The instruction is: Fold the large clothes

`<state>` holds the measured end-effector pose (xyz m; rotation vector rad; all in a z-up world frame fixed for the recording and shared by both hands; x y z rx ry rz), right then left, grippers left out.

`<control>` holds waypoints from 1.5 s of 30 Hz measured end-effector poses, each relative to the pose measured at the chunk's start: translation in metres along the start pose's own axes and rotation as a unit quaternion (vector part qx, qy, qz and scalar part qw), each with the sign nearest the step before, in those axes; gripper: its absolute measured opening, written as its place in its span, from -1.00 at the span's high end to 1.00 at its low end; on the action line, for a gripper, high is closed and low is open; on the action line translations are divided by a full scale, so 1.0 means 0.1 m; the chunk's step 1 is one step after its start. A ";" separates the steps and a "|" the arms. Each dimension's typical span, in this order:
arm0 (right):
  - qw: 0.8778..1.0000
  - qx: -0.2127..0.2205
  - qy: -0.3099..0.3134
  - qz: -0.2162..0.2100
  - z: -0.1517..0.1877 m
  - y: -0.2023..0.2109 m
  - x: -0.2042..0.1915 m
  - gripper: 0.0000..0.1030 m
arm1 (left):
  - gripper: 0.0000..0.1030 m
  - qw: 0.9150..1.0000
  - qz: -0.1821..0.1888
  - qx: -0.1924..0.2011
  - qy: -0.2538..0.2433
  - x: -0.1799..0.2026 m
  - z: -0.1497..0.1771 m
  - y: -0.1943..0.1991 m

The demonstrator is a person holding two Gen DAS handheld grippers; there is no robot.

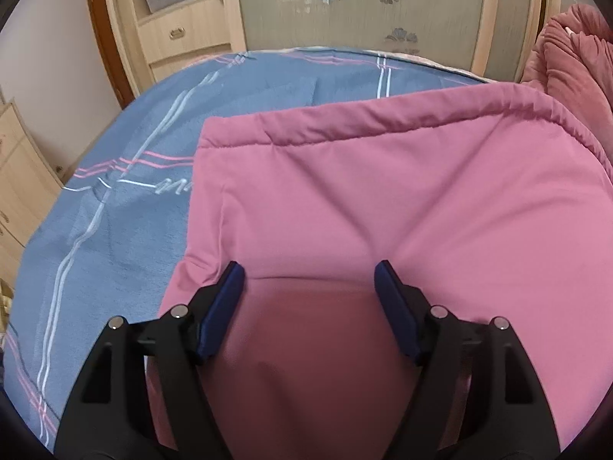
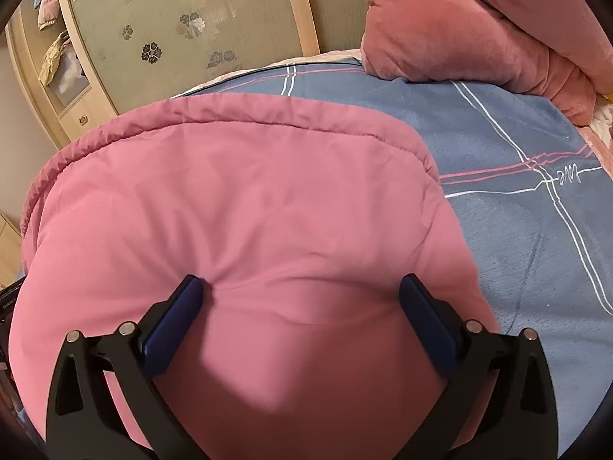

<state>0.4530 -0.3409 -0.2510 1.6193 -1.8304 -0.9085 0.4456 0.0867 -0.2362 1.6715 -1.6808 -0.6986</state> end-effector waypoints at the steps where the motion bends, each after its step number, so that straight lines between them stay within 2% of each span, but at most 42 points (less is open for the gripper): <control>1: 1.000 -0.002 0.004 0.006 -0.02 0.02 -0.01 -0.97 | -0.39 1.000 -0.009 0.006 -0.001 0.03 0.00 0.07; 2: 1.000 0.003 0.006 0.016 -0.05 0.09 -0.03 -0.96 | -0.39 1.000 -0.013 0.023 0.001 0.09 0.01 0.22; 3: 1.000 0.013 0.006 0.017 -0.07 0.16 -0.05 -0.90 | -0.39 0.999 0.000 0.034 0.002 0.15 0.03 0.31; 4: 0.999 0.032 0.009 0.005 -0.08 0.31 -0.10 -0.90 | -0.39 0.998 0.027 0.049 -0.007 0.27 0.04 0.44; 5: 0.999 0.047 0.011 -0.019 -0.09 0.41 -0.16 -0.90 | -0.40 0.997 0.033 0.062 -0.026 0.41 0.06 0.55; 6: 0.996 0.066 0.014 -0.055 -0.10 0.57 -0.27 -0.90 | -0.43 0.996 0.028 0.072 -0.041 0.50 0.06 0.61; 8: 0.993 0.081 0.032 -0.078 -0.13 0.75 -0.53 -0.90 | -0.45 0.992 0.021 0.094 -0.079 0.74 0.08 0.70; 10: 0.992 0.076 0.063 -0.081 -0.15 0.77 -0.77 -0.90 | -0.45 0.991 0.024 0.089 -0.095 0.86 0.11 0.65; 14: 0.991 0.049 0.114 -0.044 -0.11 0.48 -1.16 -0.87 | -0.45 0.993 0.035 0.065 -0.088 0.86 0.16 0.45; 19: 0.991 0.041 0.122 -0.022 -0.04 0.28 -1.25 -0.93 | -0.47 0.995 0.054 0.054 -0.069 0.80 0.17 0.31; 36: 0.991 0.044 0.129 -0.009 0.07 0.20 -1.26 -0.97 | -0.49 0.996 0.043 0.044 -0.070 0.86 0.25 0.16; 40: 0.990 0.040 0.133 0.001 0.08 0.18 -1.29 -0.97 | -0.50 0.996 0.041 0.026 -0.072 0.86 0.22 0.12; 42: 0.990 0.035 0.139 0.008 0.08 0.21 -1.31 -0.97 | -0.50 0.997 0.048 0.024 -0.062 0.83 0.19 0.22; 44: 0.991 0.052 0.122 0.002 0.07 0.43 -1.23 -0.97 | -0.50 0.995 0.069 0.055 -0.043 0.74 0.23 0.55; 45: 0.992 0.067 0.110 -0.007 0.10 0.58 -1.17 -0.97 | -0.62 0.994 0.071 0.069 -0.042 0.70 0.26 0.67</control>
Point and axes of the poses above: each gripper's, at about its wrist camera, not at the fingertips, and y roughly against the way its jaws point, x to its right, z to its underside, the point moved 3 cm from there along -y, roughly the way its jaws point, and after that the axes turned 11 degrees about z, right-handed, at the moved point
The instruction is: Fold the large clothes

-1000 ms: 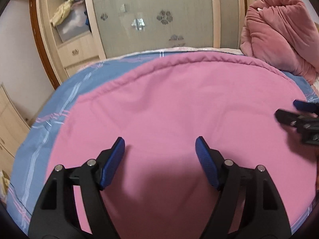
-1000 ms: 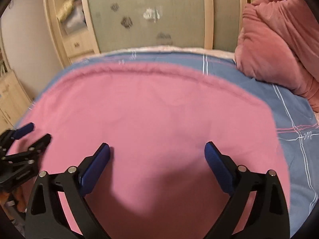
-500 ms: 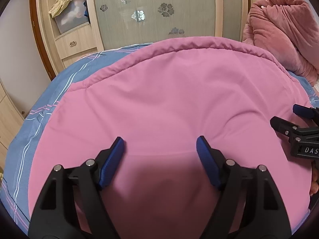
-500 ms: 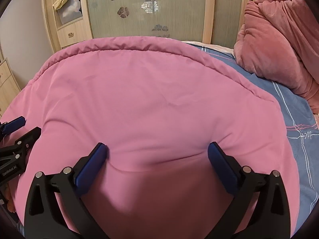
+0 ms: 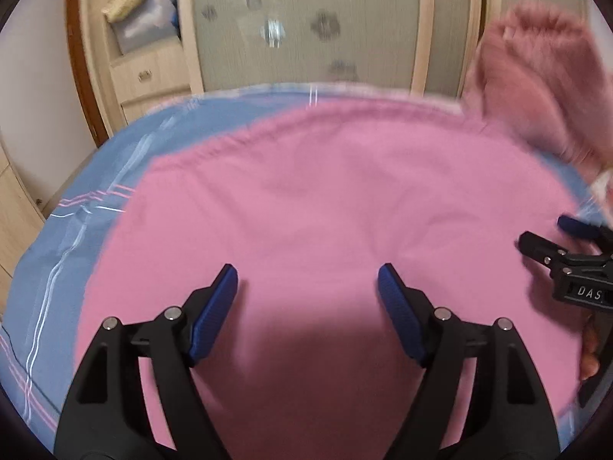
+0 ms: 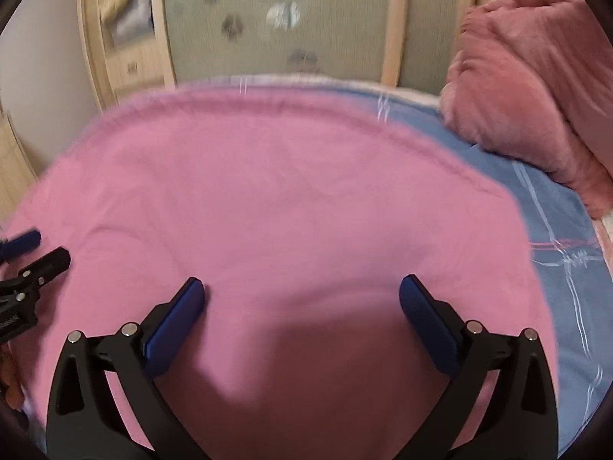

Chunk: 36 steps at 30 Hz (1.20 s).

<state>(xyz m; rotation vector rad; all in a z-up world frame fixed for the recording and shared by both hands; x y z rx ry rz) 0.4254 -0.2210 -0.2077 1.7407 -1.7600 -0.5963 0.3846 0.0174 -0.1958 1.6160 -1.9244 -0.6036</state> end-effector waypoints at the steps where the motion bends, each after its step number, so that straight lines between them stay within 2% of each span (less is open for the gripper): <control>1: 1.000 0.016 -0.011 -0.010 0.05 0.17 0.07 -0.97 | -0.74 1.000 -0.008 0.016 -0.004 -0.04 0.05 0.18; 4: 0.999 0.035 -0.028 -0.015 0.28 0.53 0.31 -0.97 | -0.74 0.999 -0.030 0.030 -0.013 -0.20 0.23 0.48; 7: 0.998 0.030 -0.043 0.017 0.58 0.69 0.67 -0.97 | -0.74 0.999 -0.052 0.002 0.000 -0.44 0.45 0.53; 8: 0.998 0.017 -0.045 0.029 0.68 0.66 0.76 -0.97 | -0.74 0.999 -0.052 -0.015 0.008 -0.50 0.53 0.47; 9: 0.998 -0.021 -0.040 0.042 0.82 0.53 0.85 -0.97 | -0.77 0.998 -0.047 -0.030 0.012 -0.53 0.61 0.38; 10: 0.998 -0.047 -0.035 0.032 0.94 0.41 0.88 -0.97 | -0.78 0.998 -0.051 -0.040 0.007 -0.51 0.65 0.33; 11: 0.998 -0.056 -0.029 0.018 1.02 0.34 0.89 -0.97 | -0.78 0.997 -0.060 -0.046 -0.001 -0.48 0.66 0.29; 13: 0.998 -0.056 -0.022 0.021 1.04 0.32 0.86 -0.97 | -0.76 0.996 -0.073 -0.052 0.000 -0.44 0.65 0.29; 15: 0.996 -0.064 -0.032 0.046 0.96 0.40 0.83 -0.97 | -0.73 0.997 -0.052 -0.043 0.026 -0.48 0.63 0.45; 16: 0.997 -0.055 -0.038 0.045 0.89 0.50 0.79 -0.97 | -0.73 0.998 -0.032 -0.025 0.043 -0.52 0.64 0.60; 19: 0.999 -0.019 -0.033 -0.040 0.64 0.77 0.49 -0.97 | -0.73 0.997 -0.028 0.008 0.077 -0.69 0.74 0.81; 23: 0.997 -0.020 0.025 -0.068 0.21 0.83 -0.23 -0.97 | -0.73 0.994 -0.008 -0.003 0.113 -0.81 0.89 0.77; 26: 0.995 -0.022 0.083 -0.056 -0.16 0.64 -0.93 -0.97 | -0.73 0.994 -0.002 -0.006 0.109 -0.81 0.95 0.74; 30: 0.993 -0.067 0.085 -0.047 -0.55 0.09 -1.51 -0.91 | -0.75 0.992 0.023 -0.002 0.121 -0.88 1.01 0.74; 32: 0.994 -0.074 0.079 -0.034 -0.69 -0.13 -1.66 -0.90 | -0.80 0.990 0.038 -0.004 0.139 -0.95 1.02 0.68; 35: 0.993 -0.083 0.070 0.041 -0.89 -0.61 -1.67 -0.91 | -0.84 0.987 0.049 -0.008 0.152 -1.00 1.04 0.62; 36: 0.993 -0.087 0.063 0.048 -0.93 -0.72 -1.63 -0.91 | -0.84 0.987 0.050 -0.007 0.153 -1.00 1.04 0.60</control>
Point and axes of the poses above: each gripper's, at about its wrist camera, not at the fingertips, and y roughly against the way its jaws point, x to its right, z to its underside, the point moved 3 cm from there along -y, roughly the way its jaws point, and after that the axes turned 11 degrees about z, right-handed, at the moved point
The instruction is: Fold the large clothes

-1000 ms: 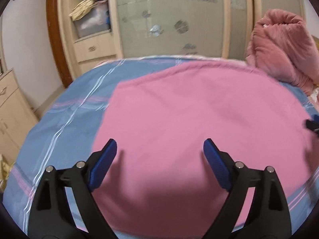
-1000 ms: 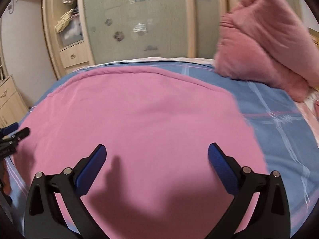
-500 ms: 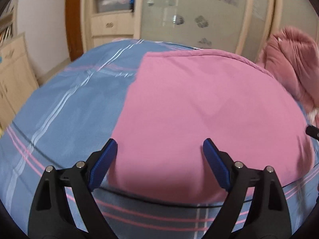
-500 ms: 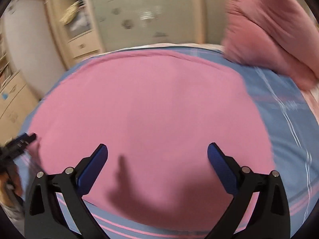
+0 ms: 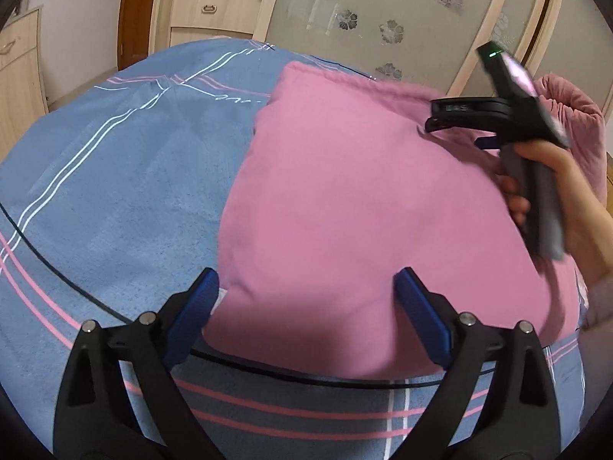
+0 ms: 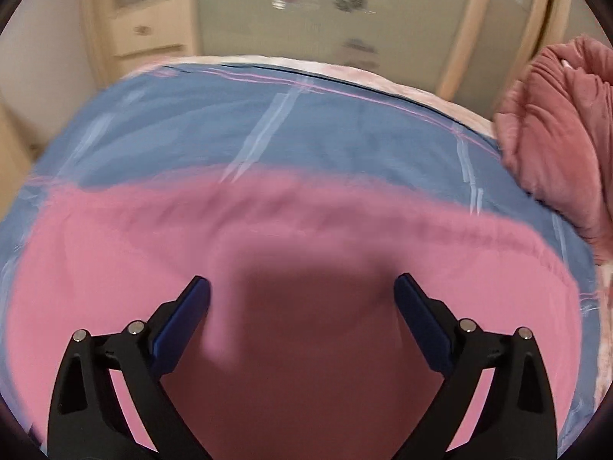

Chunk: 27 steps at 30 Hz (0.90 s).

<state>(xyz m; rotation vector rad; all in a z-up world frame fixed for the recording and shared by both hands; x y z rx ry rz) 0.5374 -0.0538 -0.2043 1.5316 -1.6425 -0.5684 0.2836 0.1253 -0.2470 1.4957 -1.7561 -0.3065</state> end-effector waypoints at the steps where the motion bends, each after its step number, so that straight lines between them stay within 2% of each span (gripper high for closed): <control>1: 1.000 -0.001 -0.018 0.008 -0.07 -0.06 0.05 -0.91 | -0.84 1.000 0.000 0.000 0.002 0.00 0.00 -0.02; 3: 0.992 0.075 -0.055 0.086 -0.19 0.16 0.17 -0.64 | -0.84 1.000 0.004 -0.002 0.008 -0.01 0.00 -0.03; 4: 0.983 0.126 -0.060 0.119 -0.25 0.36 0.18 -0.64 | -0.84 1.000 0.005 -0.002 0.010 -0.01 0.00 -0.03; 5: 0.980 0.161 -0.054 0.101 -0.28 0.53 0.11 -0.64 | -0.84 1.000 0.006 -0.002 0.011 -0.02 0.00 -0.03; 6: 0.987 0.152 -0.038 0.022 -0.29 0.67 -0.05 -0.64 | -0.84 1.000 0.007 -0.002 0.012 -0.02 0.00 -0.02; 7: 0.991 0.127 -0.025 -0.030 -0.28 0.70 -0.17 -0.64 | -0.84 1.000 0.008 -0.002 0.013 -0.01 0.00 -0.01; 9: 0.986 0.063 0.015 -0.154 -0.13 0.80 -0.59 -0.60 | -0.84 1.000 0.007 -0.002 0.012 -0.01 0.01 -0.01; 10: 0.981 0.041 0.055 -0.183 -0.03 0.84 -0.85 -0.58 | -0.84 1.000 0.006 -0.001 0.011 0.00 0.01 0.00; 12: 0.971 0.012 0.144 -0.191 0.15 0.79 -1.38 -0.02 | -0.84 1.000 0.003 0.000 0.009 0.00 0.02 0.00; 14: 0.971 -0.020 0.161 -0.177 0.18 0.58 -1.62 0.00 | -0.84 1.000 0.005 0.001 0.012 -0.01 0.02 -0.01; 16: 0.977 -0.026 0.137 -0.159 0.06 0.32 -1.77 -0.01 | -0.84 1.000 0.005 0.002 0.010 -0.01 0.02 -0.02; 19: 0.986 -0.032 0.105 -0.129 -0.10 0.01 -1.82 -0.01 | -0.84 1.000 -0.005 0.003 -0.003 0.02 0.01 -0.04; 20: 0.986 -0.033 0.096 -0.134 -0.10 0.03 -1.79 -0.01 | -0.84 1.000 -0.004 0.004 -0.004 0.02 0.01 -0.03; 22: 0.981 0.009 0.070 -0.180 -0.14 0.24 -1.65 -0.01 | -0.80 1.000 -0.003 0.019 0.002 0.02 -0.01 0.03; 24: 0.972 0.074 0.026 -0.221 -0.13 0.59 -1.29 -0.01 | -0.75 0.998 -0.027 0.062 -0.014 0.10 -0.06 0.22; 25: 0.966 0.093 -0.003 -0.240 -0.09 0.74 -1.02 -0.01 | -0.75 0.993 -0.043 0.100 -0.040 0.21 -0.09 0.40; 26: 0.966 0.095 -0.015 -0.241 -0.06 0.80 -0.83 -0.01 | -0.75 0.988 -0.047 0.133 -0.066 0.35 -0.10 0.57; 27: 0.971 0.095 -0.019 -0.216 0.01 0.89 -0.52 -0.01 | -0.75 0.984 -0.037 0.154 -0.085 0.50 -0.09 0.71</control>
Point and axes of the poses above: each gripper's, at about its wrist camera, not at the fingertips, and y roughly against the way its jaws point, x to its right, z to its underside, the point moved 3 cm from there along -y, roughly the way its jaws point, and after that the axes turned 11 degrees about z, right-handed, at the moved point
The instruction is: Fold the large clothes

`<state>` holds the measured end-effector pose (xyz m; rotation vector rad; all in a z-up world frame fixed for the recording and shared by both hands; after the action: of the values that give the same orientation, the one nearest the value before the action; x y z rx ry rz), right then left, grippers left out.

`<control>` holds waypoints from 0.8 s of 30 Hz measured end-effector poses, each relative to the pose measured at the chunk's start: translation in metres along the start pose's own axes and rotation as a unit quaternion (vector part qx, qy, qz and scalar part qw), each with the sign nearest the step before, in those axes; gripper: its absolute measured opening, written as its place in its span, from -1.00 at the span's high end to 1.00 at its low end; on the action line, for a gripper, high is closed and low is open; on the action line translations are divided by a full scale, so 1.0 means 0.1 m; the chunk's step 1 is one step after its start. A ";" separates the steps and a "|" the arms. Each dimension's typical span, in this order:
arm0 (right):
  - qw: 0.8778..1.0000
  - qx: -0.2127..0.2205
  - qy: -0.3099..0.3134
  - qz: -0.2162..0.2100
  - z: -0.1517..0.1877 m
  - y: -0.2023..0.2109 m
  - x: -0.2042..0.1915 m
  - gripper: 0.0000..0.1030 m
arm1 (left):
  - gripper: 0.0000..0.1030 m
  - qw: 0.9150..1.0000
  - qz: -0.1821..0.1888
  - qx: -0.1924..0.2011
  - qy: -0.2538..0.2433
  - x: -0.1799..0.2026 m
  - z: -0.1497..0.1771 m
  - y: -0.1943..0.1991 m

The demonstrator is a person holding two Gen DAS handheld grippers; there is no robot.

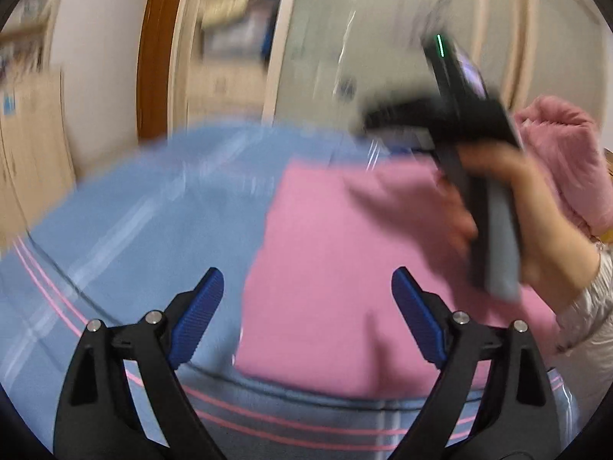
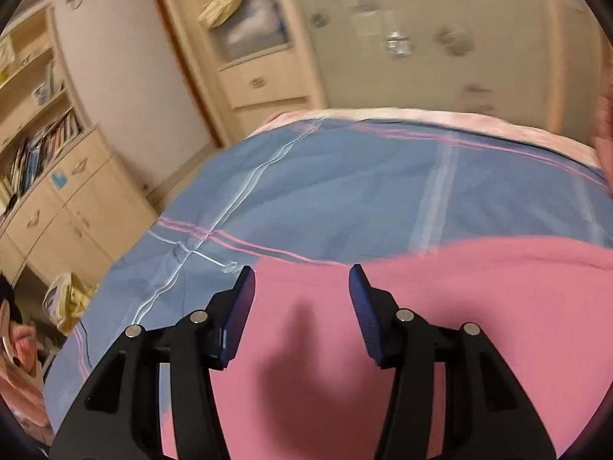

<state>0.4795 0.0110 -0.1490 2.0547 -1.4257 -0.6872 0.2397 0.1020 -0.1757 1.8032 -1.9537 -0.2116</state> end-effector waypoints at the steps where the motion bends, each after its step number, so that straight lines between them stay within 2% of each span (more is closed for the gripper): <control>1: 1.000 -0.001 0.003 0.016 0.01 0.08 0.12 -0.01 | -0.76 1.000 0.014 0.005 -0.008 0.08 -0.02 0.05; 3: 0.998 -0.023 0.009 0.055 0.11 0.30 0.57 -0.01 | -0.76 0.998 0.057 -0.017 -0.021 0.28 0.00 -0.01; 4: 0.997 -0.033 0.006 0.068 0.17 0.35 0.71 -0.01 | -0.76 0.997 0.063 -0.027 -0.026 0.33 0.04 -0.06; 5: 0.995 -0.050 0.000 0.091 0.24 0.39 0.97 -0.01 | -0.76 0.997 0.060 -0.041 -0.036 0.41 0.11 -0.16; 8: 0.988 -0.085 -0.007 0.125 0.38 0.29 1.34 -0.01 | -0.76 0.994 0.058 -0.084 -0.042 0.51 0.30 -0.43; 10: 0.987 -0.093 -0.019 0.132 0.43 0.07 1.47 -0.02 | -0.76 0.992 0.061 -0.108 -0.036 0.51 0.44 -0.54; 12: 0.985 -0.091 -0.033 0.140 0.39 -0.14 1.52 -0.02 | -0.76 0.991 0.046 -0.110 -0.057 0.55 0.52 -0.58; 15: 0.983 -0.082 -0.060 0.150 0.24 -0.37 1.65 -0.02 | -0.77 0.991 0.048 -0.105 -0.065 0.52 0.56 -0.62; 17: 0.983 -0.075 -0.093 0.140 0.16 -0.38 1.75 -0.01 | -0.78 0.991 0.059 -0.106 -0.054 0.47 0.55 -0.63; 20: 0.989 -0.025 -0.110 0.100 0.16 -0.04 1.80 -0.03 | -0.80 0.991 0.074 -0.107 -0.037 0.40 0.54 -0.63; 21: 0.988 -0.001 -0.113 0.102 0.23 0.22 1.86 -0.05 | -0.80 0.991 0.074 -0.107 -0.038 0.42 0.56 -0.61; 22: 0.987 0.010 -0.117 0.110 0.25 0.30 1.92 -0.07 | -0.80 0.991 0.071 -0.106 -0.041 0.43 0.56 -0.62; 24: 0.978 0.023 -0.148 0.145 0.47 0.62 2.15 -0.12 | -0.81 0.991 0.063 -0.105 -0.051 0.45 0.58 -0.62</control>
<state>0.4724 -0.2175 -0.1626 1.7764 -1.8788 -0.8650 0.2689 0.0389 -0.2416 1.5565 -2.0239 -0.4568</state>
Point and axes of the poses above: each gripper's, at about its wrist camera, not at the fingertips, and y roughly against the way its jaws point, x to its right, z to its underside, the point moved 3 cm from there along -y, roughly the way its jaws point, and after that the axes turned 11 degrees about z, right-handed, at the moved point
